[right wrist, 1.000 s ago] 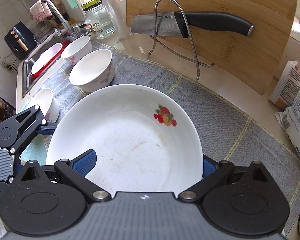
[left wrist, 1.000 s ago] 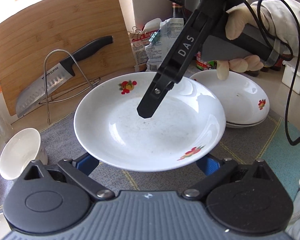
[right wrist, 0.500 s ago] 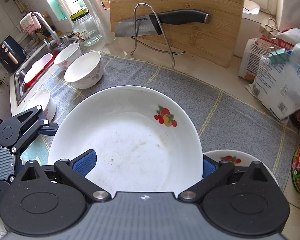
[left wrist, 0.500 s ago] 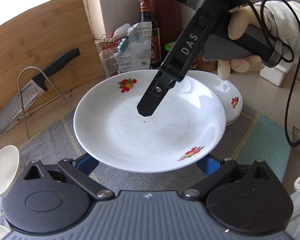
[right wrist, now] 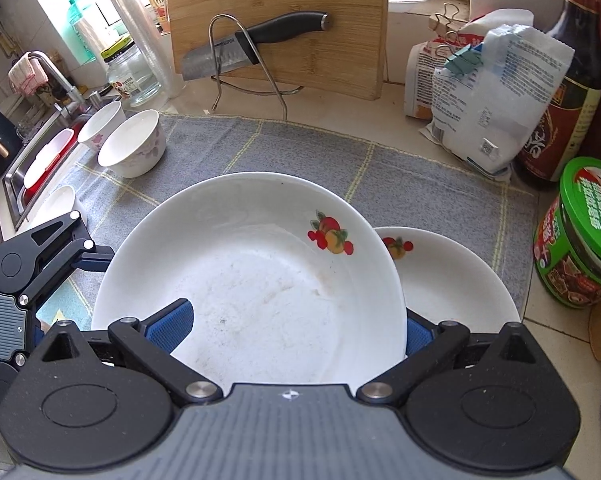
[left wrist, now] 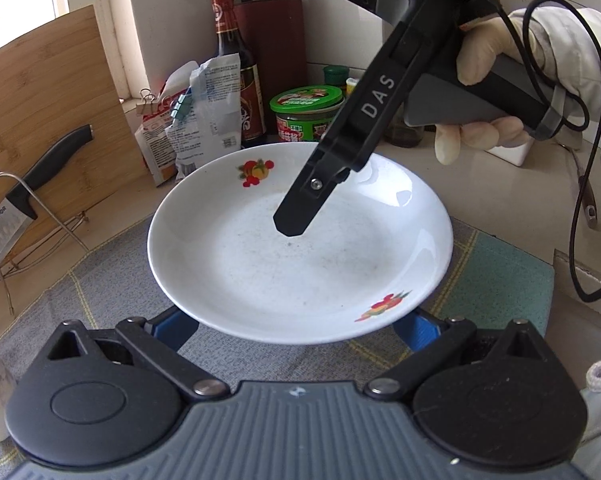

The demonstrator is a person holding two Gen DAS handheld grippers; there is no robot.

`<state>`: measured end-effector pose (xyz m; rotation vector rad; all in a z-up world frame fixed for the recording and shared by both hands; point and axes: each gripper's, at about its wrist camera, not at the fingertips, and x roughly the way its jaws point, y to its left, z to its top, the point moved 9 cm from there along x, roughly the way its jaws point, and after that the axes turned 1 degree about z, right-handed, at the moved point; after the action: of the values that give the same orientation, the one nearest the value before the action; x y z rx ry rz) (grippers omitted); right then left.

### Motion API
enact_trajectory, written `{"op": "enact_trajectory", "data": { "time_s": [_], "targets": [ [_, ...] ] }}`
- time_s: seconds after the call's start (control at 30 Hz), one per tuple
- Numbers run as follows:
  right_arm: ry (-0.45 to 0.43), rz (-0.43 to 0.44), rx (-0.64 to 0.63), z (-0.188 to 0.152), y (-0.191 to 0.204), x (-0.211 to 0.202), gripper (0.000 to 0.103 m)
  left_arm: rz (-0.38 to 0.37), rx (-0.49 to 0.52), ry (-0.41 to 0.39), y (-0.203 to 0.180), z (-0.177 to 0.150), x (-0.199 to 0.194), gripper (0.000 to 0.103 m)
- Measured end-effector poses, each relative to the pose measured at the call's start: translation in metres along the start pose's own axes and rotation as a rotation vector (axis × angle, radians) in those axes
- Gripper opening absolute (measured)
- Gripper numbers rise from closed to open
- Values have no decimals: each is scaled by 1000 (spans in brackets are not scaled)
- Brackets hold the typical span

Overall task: Organize plates and bowls
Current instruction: 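Lift and carry the plate with both tools toward the plate stack, then lower the plate onto the plate stack with both tools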

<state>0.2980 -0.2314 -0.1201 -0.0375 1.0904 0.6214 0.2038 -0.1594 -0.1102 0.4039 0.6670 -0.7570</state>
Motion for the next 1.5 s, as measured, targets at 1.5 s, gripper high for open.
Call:
{"op": "enact_trajectory", "data": {
  "time_s": [1.5],
  "targets": [
    [64,-62,98,-26,-39,20,103,-71,55,11,-5,5,23,102]
  ]
}}
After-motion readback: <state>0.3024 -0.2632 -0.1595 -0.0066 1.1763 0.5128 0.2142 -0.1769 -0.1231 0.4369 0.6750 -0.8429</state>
